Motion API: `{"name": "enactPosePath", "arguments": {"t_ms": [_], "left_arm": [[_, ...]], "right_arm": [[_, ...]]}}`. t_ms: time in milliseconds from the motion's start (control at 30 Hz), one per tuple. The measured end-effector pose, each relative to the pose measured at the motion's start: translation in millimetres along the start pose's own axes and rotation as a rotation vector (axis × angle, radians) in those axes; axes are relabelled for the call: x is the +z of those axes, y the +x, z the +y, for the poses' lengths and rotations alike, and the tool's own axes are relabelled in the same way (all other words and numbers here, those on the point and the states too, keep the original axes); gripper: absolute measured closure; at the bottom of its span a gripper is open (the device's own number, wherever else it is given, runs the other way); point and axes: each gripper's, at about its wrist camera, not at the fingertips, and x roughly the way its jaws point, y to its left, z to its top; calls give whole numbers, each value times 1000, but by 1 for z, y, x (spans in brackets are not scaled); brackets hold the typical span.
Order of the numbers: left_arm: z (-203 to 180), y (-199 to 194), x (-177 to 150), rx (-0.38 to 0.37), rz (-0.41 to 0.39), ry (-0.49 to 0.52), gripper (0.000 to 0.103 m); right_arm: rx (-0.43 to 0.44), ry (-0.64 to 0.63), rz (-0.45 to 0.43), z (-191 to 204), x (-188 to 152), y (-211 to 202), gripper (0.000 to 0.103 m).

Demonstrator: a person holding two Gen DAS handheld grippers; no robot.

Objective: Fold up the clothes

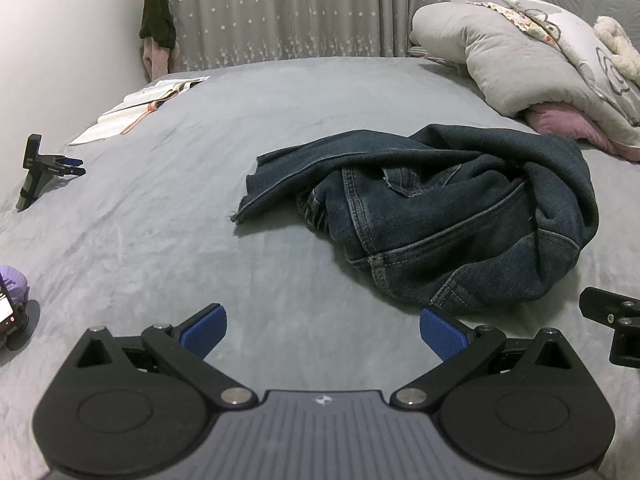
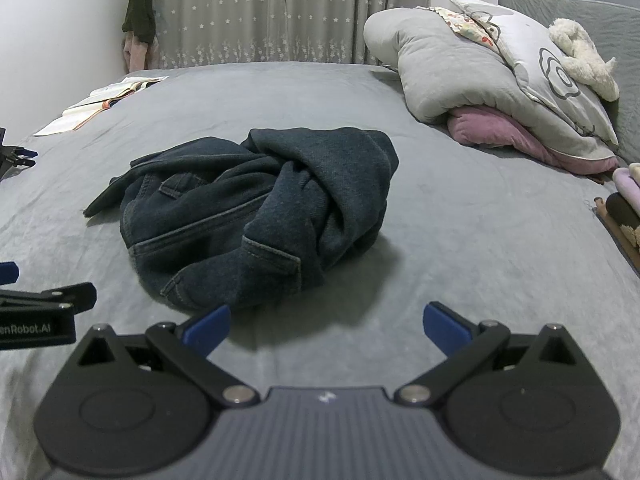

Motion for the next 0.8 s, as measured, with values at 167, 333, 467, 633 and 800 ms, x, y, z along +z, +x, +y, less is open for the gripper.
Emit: {"name": "enactPosePath", "arguments": {"t_ms": [167, 333, 467, 633, 800], "left_arm": [[0, -1, 0, 2, 3, 1, 0], [1, 3, -1, 3, 4, -1, 0], [1, 2, -2, 2, 3, -1, 0], [1, 2, -3, 2, 6, -2, 0], [2, 2, -4, 5, 10, 0, 0]], "right_arm": [[2, -2, 5, 0, 0, 0, 0], [2, -4, 5, -2, 2, 1, 0], [0, 0, 3, -1, 0, 1, 0], [-2, -2, 3, 0, -1, 1, 0], [-2, -4, 6, 0, -2, 2, 0]]}}
